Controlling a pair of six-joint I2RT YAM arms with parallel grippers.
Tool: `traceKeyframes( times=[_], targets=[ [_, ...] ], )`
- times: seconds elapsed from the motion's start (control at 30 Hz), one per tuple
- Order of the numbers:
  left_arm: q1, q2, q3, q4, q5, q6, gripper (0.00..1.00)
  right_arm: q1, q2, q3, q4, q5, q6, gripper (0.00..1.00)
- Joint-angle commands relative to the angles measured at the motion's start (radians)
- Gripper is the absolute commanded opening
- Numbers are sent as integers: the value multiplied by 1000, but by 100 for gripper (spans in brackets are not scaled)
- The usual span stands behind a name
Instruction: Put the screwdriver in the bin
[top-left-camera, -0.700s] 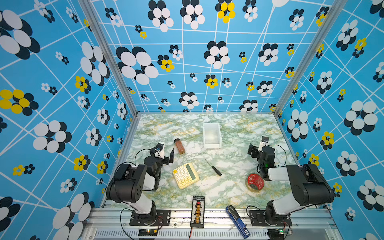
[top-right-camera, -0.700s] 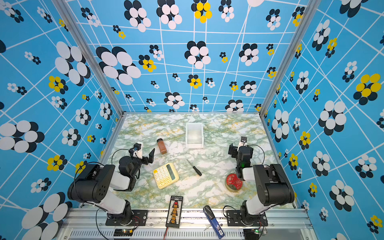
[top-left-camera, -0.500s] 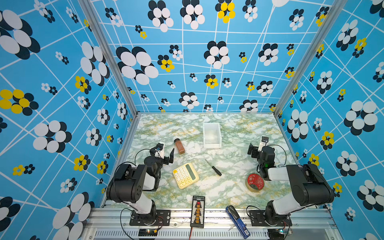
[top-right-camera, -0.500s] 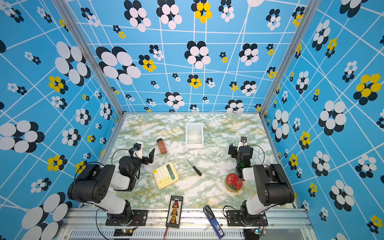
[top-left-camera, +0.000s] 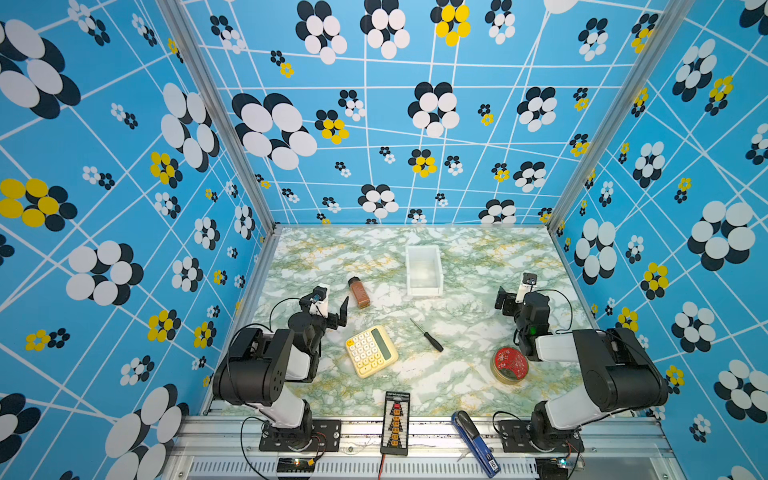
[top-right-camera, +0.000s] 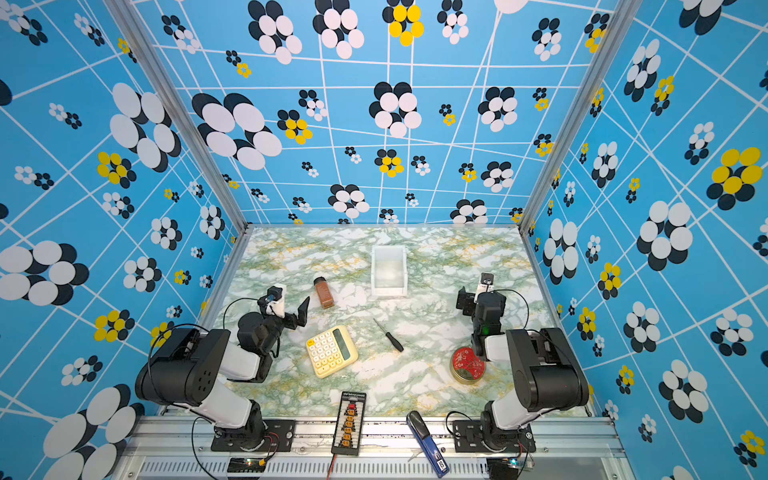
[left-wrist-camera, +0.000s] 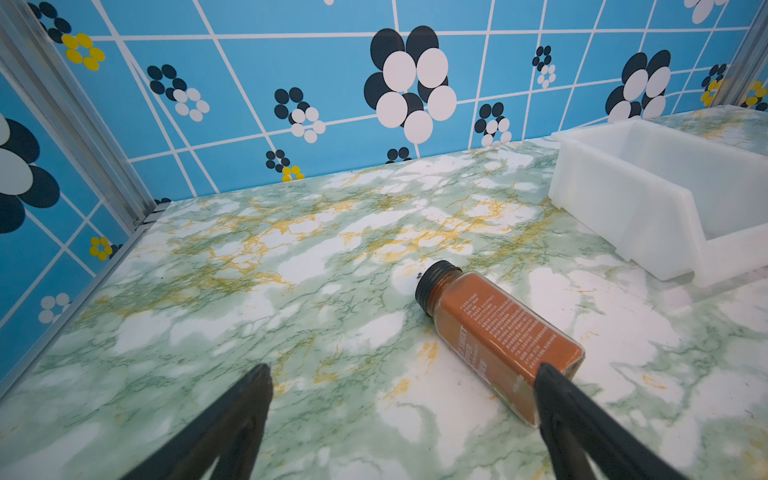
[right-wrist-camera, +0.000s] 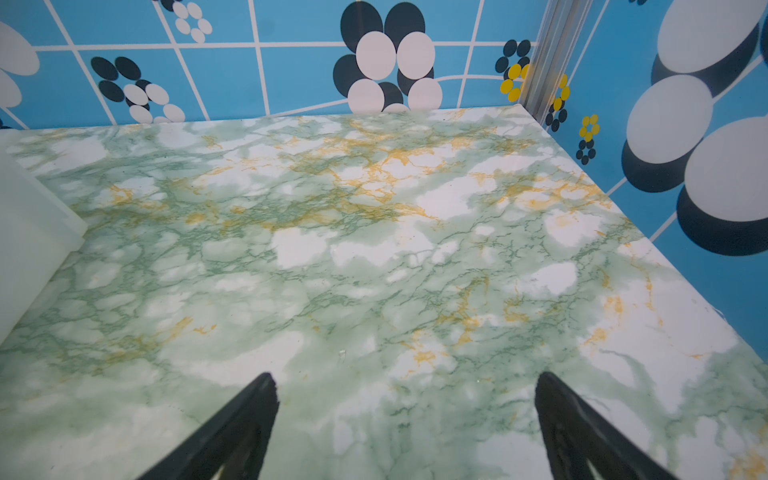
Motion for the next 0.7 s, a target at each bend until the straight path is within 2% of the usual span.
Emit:
traceKeyframes(
  times=[0.0,0.67],
  targets=[
    [-5,10,-15,28,15,14,99,-7,-10,18,-12,-6,-6,99],
    [-5,7,0,2,-5,8,99,-9,-9,23,-19,-10,-1,99]
  ],
)
